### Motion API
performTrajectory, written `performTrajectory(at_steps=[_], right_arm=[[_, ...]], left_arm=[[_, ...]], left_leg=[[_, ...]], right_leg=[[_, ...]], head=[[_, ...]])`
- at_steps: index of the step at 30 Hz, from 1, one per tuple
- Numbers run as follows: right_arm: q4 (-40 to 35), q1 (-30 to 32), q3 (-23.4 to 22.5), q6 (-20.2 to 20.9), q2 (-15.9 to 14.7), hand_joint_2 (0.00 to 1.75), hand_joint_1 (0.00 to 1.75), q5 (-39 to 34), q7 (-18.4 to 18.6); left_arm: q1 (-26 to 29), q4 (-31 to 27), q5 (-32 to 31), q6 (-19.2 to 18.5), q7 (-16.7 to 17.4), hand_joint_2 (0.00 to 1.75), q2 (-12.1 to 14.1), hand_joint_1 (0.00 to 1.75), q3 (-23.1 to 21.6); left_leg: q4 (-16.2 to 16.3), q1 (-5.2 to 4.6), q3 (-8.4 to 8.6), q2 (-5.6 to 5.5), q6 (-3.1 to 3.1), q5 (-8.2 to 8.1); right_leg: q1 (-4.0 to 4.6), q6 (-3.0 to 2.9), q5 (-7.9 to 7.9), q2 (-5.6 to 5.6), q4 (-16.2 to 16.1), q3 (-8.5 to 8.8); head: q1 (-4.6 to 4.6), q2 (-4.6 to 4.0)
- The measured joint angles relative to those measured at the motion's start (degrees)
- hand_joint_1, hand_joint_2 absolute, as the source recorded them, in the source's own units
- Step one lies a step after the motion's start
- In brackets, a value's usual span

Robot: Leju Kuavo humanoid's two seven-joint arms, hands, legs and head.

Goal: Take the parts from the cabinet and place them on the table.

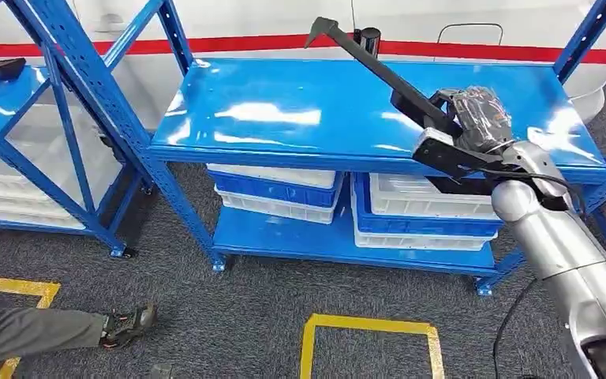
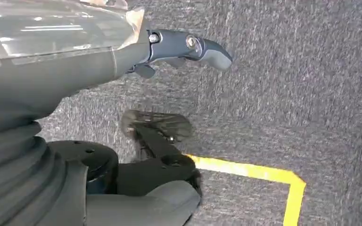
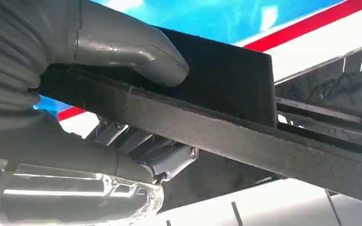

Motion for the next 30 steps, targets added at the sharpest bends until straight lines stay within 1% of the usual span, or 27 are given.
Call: performTrajectory(at_steps=[1,2,3,4,5,6,7,8,10,11,12,14,15,16,18,19,20,21,22,23,24,25,26,27,28,29,30], right_arm=[[-0.28,0.55,-0.28,0.00,-0.15,1.75,1.75,0.13,-0.04],[-0.52,1.19,-0.50,0.00,-0.28,1.75,1.75,0.59,-0.13],[-0.90,1.86,-0.81,0.07,-0.33,1.75,1.75,1.14,-0.22],[-1.35,2.36,-1.26,0.15,-0.39,1.75,1.75,1.70,-0.24],[-1.76,2.62,-1.79,0.26,-0.41,1.75,1.75,2.01,-0.26],[-1.97,2.89,-2.14,0.31,-0.39,1.75,1.75,2.14,-0.26],[-2.27,2.97,-2.54,0.39,-0.44,1.75,1.75,2.36,-0.31],[-2.32,3.03,-2.69,0.52,-0.50,1.75,1.75,2.40,-0.31],[-2.64,3.31,-2.71,0.61,-0.55,1.75,1.75,2.51,-0.33],[-2.90,3.65,-2.90,0.61,-0.70,1.75,1.75,2.53,-0.37],[-2.93,3.68,-3.12,0.63,-0.76,1.75,1.75,2.58,-0.37],[-2.97,3.54,-3.50,0.68,-0.96,1.75,1.75,2.86,-0.39],[-2.97,3.69,-3.67,0.70,-0.92,1.75,1.75,3.06,-0.24],[-2.95,3.85,-3.67,0.77,-0.90,1.75,1.75,3.21,-0.22],[-2.97,3.85,-3.71,0.83,-0.87,1.75,1.75,3.48,-0.22],[-3.12,3.92,-3.89,1.16,-0.89,1.75,1.75,3.63,-0.11],[-3.26,4.01,-4.15,1.31,-0.90,1.75,1.75,3.76,0.00],[-3.32,4.08,-4.37,1.44,-0.92,1.75,1.75,3.87,0.11],[-3.52,4.08,-4.46,1.53,-0.87,1.75,1.75,4.04,0.15],[-3.98,4.80,-4.83,1.60,-1.12,1.75,1.75,4.13,0.18],[-4.20,5.11,-5.16,1.64,-1.14,1.75,1.75,4.31,0.17],[-4.24,5.40,-5.20,1.70,-1.16,1.75,1.75,4.42,0.17],[-4.30,5.67,-5.35,1.70,-1.20,1.75,1.75,4.48,0.17],[-4.41,5.55,-5.44,1.73,-1.18,1.75,1.75,4.48,0.17],[-4.57,5.67,-5.55,1.73,-1.20,1.75,1.75,4.48,0.20],[-4.83,5.89,-5.68,1.77,-1.18,1.75,1.75,4.55,0.20],[-5.07,6.07,-5.83,1.79,-1.18,1.75,1.75,4.70,0.17]], left_arm=[[0.02,0.00,-0.02,-0.13,-0.02,1.75,0.00,0.00,-0.22],[0.01,0.00,0.00,-0.15,-0.02,1.75,0.00,0.00,-0.35],[-0.01,0.00,0.00,-0.15,-0.02,1.75,0.02,0.00,-0.46],[-0.03,0.00,0.00,-0.15,-0.02,1.75,0.02,0.00,-0.63],[-0.08,0.00,0.00,-0.15,-0.04,1.75,0.04,0.00,-0.72],[-0.27,0.02,0.00,-0.15,-0.04,1.75,0.62,0.00,-0.72],[-0.27,0.00,0.00,-0.17,-0.07,1.75,0.53,0.00,-0.79],[-0.34,0.02,0.00,-0.11,-0.22,1.75,0.55,0.00,-0.79],[-0.34,0.07,0.09,-0.09,-0.20,1.75,0.61,0.00,-0.79],[-0.35,0.09,0.09,-0.11,-0.20,1.75,0.68,0.00,-0.76],[-0.50,0.09,0.09,-0.11,-0.20,1.75,0.55,0.00,-0.79],[-0.54,0.09,0.09,-0.13,-0.20,1.75,0.41,0.00,-0.79],[-0.50,0.09,0.09,-0.15,-0.13,1.75,0.26,0.00,-0.81],[-0.51,0.09,0.09,-0.17,-0.11,1.75,0.07,0.00,-0.87],[-0.55,0.09,0.09,-0.17,-0.07,1.75,-0.17,0.00,-1.03],[-0.54,0.09,0.09,-0.20,-0.02,1.75,-0.26,0.00,-1.16],[-0.54,0.09,0.09,-0.24,0.00,1.75,-0.26,0.00,-1.20],[-0.56,0.09,0.07,-0.28,0.00,1.75,-0.18,0.00,-1.25],[-0.56,0.09,0.07,-0.28,0.02,1.75,0.16,0.00,-1.27],[-0.47,0.11,-0.07,-0.52,0.04,1.75,-0.02,0.00,-1.33],[-0.45,0.11,-0.15,-0.52,0.07,1.75,-0.22,0.00,-1.40],[-0.41,0.13,-0.13,-0.59,0.07,1.75,-0.26,0.00,-1.49],[-0.38,0.22,-0.13,-0.61,0.13,1.75,0.12,0.00,-1.55],[-0.38,0.31,-0.13,-0.61,0.13,1.75,0.18,0.00,-1.57],[-0.30,0.33,-0.15,-0.61,0.15,1.75,0.13,0.00,-1.64],[-0.29,0.33,-0.13,-0.61,0.26,1.75,0.07,0.00,-1.70],[-0.34,0.33,-0.13,-0.61,0.30,1.75,0.09,0.00,-1.75]], left_leg=[[2.62,-0.04,-0.48,0.00,0.21,-0.83],[2.88,-0.12,0.09,0.00,0.60,-0.31],[0.86,-0.36,1.79,-0.01,1.31,1.26],[-3.10,-0.77,4.56,-0.03,2.33,3.25],[-8.47,-1.53,8.27,-0.09,3.94,4.79],[-12.82,-2.42,10.80,0.01,5.57,3.87],[-14.14,-2.47,11.61,0.57,5.51,3.49],[-14.17,-2.87,11.43,0.55,5.24,4.52],[-15.07,-3.42,11.20,0.35,5.71,5.55],[-17.33,-3.15,11.01,0.41,5.92,7.49],[-18.40,-2.68,11.36,0.72,5.11,8.94],[-18.89,-2.53,9.77,0.65,5.30,10.61],[-18.89,-2.48,8.97,0.65,5.11,11.26],[-18.86,-2.41,7.86,0.68,4.78,11.96],[-18.41,-2.15,5.86,0.78,4.29,13.18],[-17.88,-1.84,4.62,0.81,3.84,13.70],[-17.08,-1.44,3.39,0.81,3.35,14.05],[-15.96,-1.51,2.35,0.82,2.95,14.27],[-15.14,-1.69,1.25,0.70,2.58,14.49],[-14.90,-2.02,1.17,0.62,2.30,14.78],[-14.88,-1.76,1.01,0.52,2.26,15.40],[-15.47,-1.74,1.06,0.40,1.54,16.14],[-15.76,-1.70,0.77,0.33,0.87,16.78],[-15.05,-1.49,-0.02,0.06,0.62,15.33],[-12.90,-1.39,-0.64,0.05,0.35,11.84],[-9.01,-1.08,-1.42,0.04,-0.06,7.74],[-4.82,-0.81,-2.24,0.06,-0.35,4.74]], right_leg=[[0.36,-0.33,0.33,-0.10,0.02,-0.41],[0.73,-0.51,0.65,-0.11,0.01,-0.81],[1.15,-0.61,1.06,-0.12,0.01,-1.26],[1.57,-0.77,1.51,-0.11,-0.02,-1.70],[1.98,-0.88,1.99,-0.07,-0.07,-2.10],[1.42,-0.94,2.35,-0.13,-0.07,-2.18],[1.91,-0.38,2.83,-0.14,-0.31,-2.24],[1.35,0.02,3.31,-0.34,-0.64,-2.20],[0.86,0.77,4.56,-0.43,-1.61,-2.15],[1.74,1.06,5.16,-0.30,-2.22,-2.22],[1.53,0.80,3.58,-0.45,-1.61,-3.06],[1.54,-0.35,-2.66,-0.46,4.10,-4.78],[1.26,-0.44,-5.13,-0.47,7.89,-5.22],[0.99,0.09,-6.06,-0.49,11.35,-5.32],[0.47,2.15,-3.53,-0.50,12.28,-3.83],[0.13,3.42,-1.52,-0.52,10.27,-1.72],[-0.19,4.29,-0.39,-0.53,6.88,1.10],[-0.49,4.71,-2.15,-0.50,2.31,4.01],[0.57,4.15,-4.58,-0.34,-1.20,6.72],[0.70,2.96,-4.91,-0.19,-1.13,5.97],[0.82,2.74,-4.79,-0.34,-0.94,5.72],[1.84,1.95,-4.57,-0.35,-0.77,4.88],[0.71,0.71,-3.70,-0.52,-1.45,4.67],[0.26,-0.01,-2.83,-0.70,-1.60,4.62],[0.19,-1.05,-2.03,-0.72,-1.66,3.96],[0.38,-1.58,-1.32,-0.73,-1.68,3.05],[0.55,-1.68,-0.67,-0.74,-1.65,2.31]], head=[[0.04,0.00],[-0.02,0.00],[0.04,0.00],[0.02,0.00],[0.02,0.00],[0.15,0.00],[0.37,0.00],[0.13,0.00],[0.07,0.00],[0.13,0.00],[0.19,0.00],[0.50,0.00],[0.59,0.00],[0.55,0.00],[0.50,0.00],[0.50,0.00],[0.50,0.00],[0.57,0.00],[1.05,0.00],[0.54,0.00],[0.35,0.00],[0.17,0.00],[0.47,0.00],[0.46,0.00],[0.17,0.00],[0.04,0.00],[0.15,0.00]])
